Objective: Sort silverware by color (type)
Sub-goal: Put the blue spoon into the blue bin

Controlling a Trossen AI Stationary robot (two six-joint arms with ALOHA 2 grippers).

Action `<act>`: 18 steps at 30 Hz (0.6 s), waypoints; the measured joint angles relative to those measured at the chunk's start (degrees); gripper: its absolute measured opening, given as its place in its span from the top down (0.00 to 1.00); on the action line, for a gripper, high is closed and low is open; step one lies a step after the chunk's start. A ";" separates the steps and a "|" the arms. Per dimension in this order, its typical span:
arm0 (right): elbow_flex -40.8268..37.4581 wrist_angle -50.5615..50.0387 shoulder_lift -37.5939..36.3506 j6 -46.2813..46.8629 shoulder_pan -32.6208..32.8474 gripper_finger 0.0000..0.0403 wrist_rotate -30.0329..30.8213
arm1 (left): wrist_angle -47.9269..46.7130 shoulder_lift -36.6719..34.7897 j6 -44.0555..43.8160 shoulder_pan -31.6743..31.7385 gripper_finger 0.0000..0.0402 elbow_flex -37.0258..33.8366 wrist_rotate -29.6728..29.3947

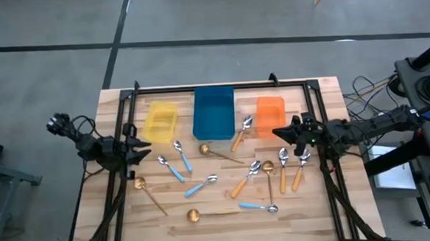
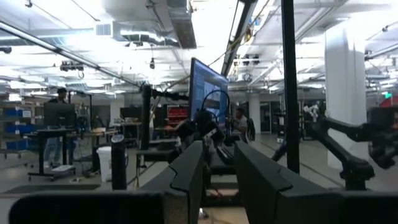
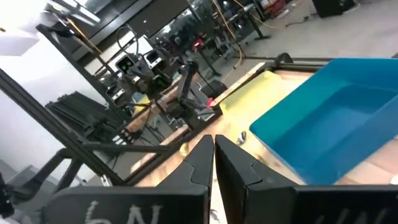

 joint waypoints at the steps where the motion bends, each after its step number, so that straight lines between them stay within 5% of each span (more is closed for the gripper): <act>1: 1.20 -0.81 0.99 0.67 0.00 0.98 -0.77 | 0.92 1.02 0.02 0.00 0.81 0.52 0.01; 18: 21.95 -14.74 23.75 10.87 0.13 0.98 -13.83 | -0.34 22.60 -6.73 0.00 0.81 17.39 0.10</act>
